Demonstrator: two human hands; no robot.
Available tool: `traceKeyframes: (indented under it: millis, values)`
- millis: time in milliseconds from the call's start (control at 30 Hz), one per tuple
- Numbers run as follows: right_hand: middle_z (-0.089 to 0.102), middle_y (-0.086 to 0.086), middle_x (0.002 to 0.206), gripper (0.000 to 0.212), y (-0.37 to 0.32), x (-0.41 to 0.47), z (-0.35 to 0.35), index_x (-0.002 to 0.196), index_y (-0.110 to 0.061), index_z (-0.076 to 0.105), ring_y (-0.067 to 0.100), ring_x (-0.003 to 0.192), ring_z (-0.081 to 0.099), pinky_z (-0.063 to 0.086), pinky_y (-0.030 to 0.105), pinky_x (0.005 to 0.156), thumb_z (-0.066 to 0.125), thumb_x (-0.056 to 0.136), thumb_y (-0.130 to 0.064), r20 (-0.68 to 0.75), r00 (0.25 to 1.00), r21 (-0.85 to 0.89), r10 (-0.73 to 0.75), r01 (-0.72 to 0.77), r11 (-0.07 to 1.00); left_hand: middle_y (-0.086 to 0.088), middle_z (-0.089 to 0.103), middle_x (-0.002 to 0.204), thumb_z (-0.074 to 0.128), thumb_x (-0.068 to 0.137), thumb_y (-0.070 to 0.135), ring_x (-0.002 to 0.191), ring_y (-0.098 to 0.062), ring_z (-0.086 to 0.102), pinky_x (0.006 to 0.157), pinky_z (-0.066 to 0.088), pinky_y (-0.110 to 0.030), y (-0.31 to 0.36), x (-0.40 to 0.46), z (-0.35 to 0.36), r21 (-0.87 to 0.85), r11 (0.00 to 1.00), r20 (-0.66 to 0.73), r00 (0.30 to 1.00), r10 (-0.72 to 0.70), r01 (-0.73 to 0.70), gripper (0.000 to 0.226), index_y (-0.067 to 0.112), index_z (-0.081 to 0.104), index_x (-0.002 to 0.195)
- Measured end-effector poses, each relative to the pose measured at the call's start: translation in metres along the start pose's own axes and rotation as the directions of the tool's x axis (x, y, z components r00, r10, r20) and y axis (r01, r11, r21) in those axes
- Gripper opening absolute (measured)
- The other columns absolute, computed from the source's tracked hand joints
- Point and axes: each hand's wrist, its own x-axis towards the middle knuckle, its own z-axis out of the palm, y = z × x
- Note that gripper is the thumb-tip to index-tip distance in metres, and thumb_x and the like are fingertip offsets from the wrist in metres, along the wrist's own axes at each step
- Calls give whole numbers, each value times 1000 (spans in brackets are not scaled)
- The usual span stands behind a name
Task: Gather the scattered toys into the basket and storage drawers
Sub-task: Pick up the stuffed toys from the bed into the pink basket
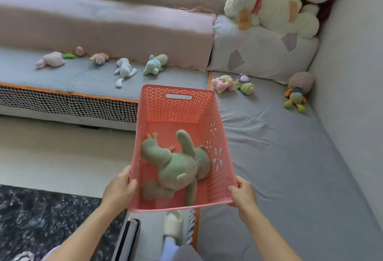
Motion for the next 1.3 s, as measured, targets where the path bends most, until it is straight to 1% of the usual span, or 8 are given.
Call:
traceKeyframes:
  millis: [300, 367, 467, 600, 767, 900, 1000, 1300]
  values:
    - [68, 12, 79, 30, -77, 163, 61, 71, -18, 60, 32, 74, 62, 54, 43, 67, 46, 77, 7, 23, 996, 13, 84, -85, 996, -4, 64, 71, 46, 81, 2, 67, -26, 54, 60, 43, -34, 44, 191, -5, -60, 993, 32, 994, -102, 104, 28, 29, 57, 80]
    - [67, 10, 77, 28, -105, 196, 64, 76, -15, 62, 27, 69, 59, 52, 38, 64, 45, 79, 7, 24, 995, 14, 95, -95, 995, -4, 66, 73, 47, 81, -1, 70, -28, 58, 63, 46, -35, 58, 235, -10, -33, 992, 41, 992, -117, 118, 30, 26, 59, 83]
    - [66, 6, 76, 30, -143, 231, 65, 78, -16, 63, 22, 69, 57, 50, 34, 63, 45, 79, 7, 3, 997, 17, 77, -77, 997, -1, 69, 83, 48, 80, 11, 79, -29, 63, 73, 53, -42, 77, 284, -15, 3, 994, 46, 993, -107, 107, 26, 31, 59, 93]
    - [62, 3, 71, 28, -189, 286, 68, 78, -17, 62, 20, 66, 53, 48, 32, 62, 45, 80, 6, -26, 998, 12, 58, -58, 998, 0, 69, 84, 46, 77, 19, 80, -28, 63, 73, 53, -41, 105, 358, -16, 2, 998, 67, 996, -67, 67, 24, 34, 57, 92]
    - [66, 8, 78, 26, -242, 382, 91, 84, -10, 65, 22, 69, 55, 48, 30, 62, 45, 79, 7, -93, 993, 12, 68, -67, 998, -4, 68, 85, 48, 83, 5, 79, -28, 63, 73, 52, -43, 126, 495, -2, 24, 1000, 117, 993, -10, 7, 23, 19, 60, 97]
    - [66, 12, 83, 26, -284, 455, 111, 82, -9, 62, 25, 73, 56, 51, 37, 65, 43, 80, 7, -139, 981, 38, 139, -135, 990, -7, 68, 87, 46, 85, 8, 81, -30, 64, 75, 52, -47, 138, 600, 15, -6, 1000, 163, 986, -26, 28, 21, 21, 58, 96]
    - [65, 10, 84, 26, -315, 503, 120, 83, -10, 62, 27, 82, 60, 55, 46, 80, 42, 82, 7, -166, 973, 28, 161, -158, 987, -9, 67, 87, 45, 85, 7, 79, -31, 62, 73, 52, -43, 160, 659, 22, -10, 998, 167, 985, -53, 55, 21, 22, 56, 94]
    - [63, 4, 93, 31, -357, 606, 140, 92, -17, 63, 22, 88, 59, 55, 36, 81, 42, 88, 5, -217, 949, 18, 229, -231, 973, -9, 67, 85, 42, 72, 20, 80, -33, 63, 74, 53, -48, 185, 780, 57, -31, 988, 203, 969, -143, 152, 20, 25, 56, 86]
